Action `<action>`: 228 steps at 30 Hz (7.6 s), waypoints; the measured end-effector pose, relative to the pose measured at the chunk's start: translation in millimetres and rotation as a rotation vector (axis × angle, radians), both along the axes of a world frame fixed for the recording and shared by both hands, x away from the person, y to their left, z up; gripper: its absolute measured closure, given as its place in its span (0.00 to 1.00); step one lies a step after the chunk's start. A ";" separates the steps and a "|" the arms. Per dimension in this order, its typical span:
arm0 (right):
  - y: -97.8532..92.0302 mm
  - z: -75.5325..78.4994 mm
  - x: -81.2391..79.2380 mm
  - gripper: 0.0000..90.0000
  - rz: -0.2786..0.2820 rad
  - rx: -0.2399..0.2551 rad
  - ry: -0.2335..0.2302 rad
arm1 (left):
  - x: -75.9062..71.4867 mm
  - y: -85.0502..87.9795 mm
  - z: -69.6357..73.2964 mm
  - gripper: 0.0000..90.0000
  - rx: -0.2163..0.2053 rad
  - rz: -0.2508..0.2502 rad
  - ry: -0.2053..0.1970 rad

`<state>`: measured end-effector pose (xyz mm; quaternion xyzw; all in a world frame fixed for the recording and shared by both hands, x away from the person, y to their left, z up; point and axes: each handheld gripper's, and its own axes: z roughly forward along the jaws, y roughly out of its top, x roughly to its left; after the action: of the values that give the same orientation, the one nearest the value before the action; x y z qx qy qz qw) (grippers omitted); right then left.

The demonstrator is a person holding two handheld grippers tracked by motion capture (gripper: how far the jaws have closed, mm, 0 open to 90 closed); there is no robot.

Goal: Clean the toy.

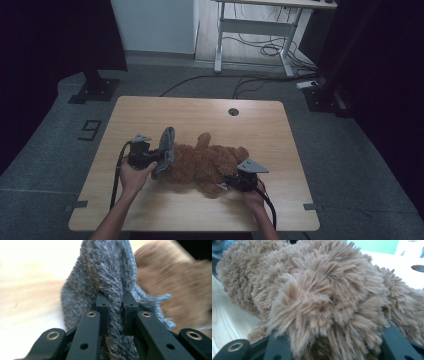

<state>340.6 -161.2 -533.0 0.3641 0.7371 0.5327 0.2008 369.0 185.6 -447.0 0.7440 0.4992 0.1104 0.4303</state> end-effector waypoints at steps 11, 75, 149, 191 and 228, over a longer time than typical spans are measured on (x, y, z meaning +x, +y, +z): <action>2.0 0.7 -5.4 0.60 0.000 -0.024 -0.022 | 24.7 -140.1 30.2 0.88 0.007 -0.221 -0.024; 3.6 10.5 -1.5 0.63 0.023 -0.001 -0.094 | 17.5 10.5 -51.7 0.91 -0.187 0.014 0.190; -38.7 26.9 -9.7 0.14 0.170 0.039 0.047 | -16.1 -43.7 -32.4 0.90 -0.174 -0.081 -0.057; -5.8 -2.2 -7.3 0.43 0.135 -0.057 0.003 | 10.5 -181.4 10.1 0.89 0.055 -0.229 -0.066; -5.5 -6.3 -2.7 0.48 0.096 -0.038 0.028 | -33.0 -28.6 27.3 0.89 -0.094 -0.074 -0.151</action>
<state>338.0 -166.7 -539.3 0.3317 0.7665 0.5225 0.1715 336.1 157.0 -419.7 0.7305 0.4421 0.1263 0.5050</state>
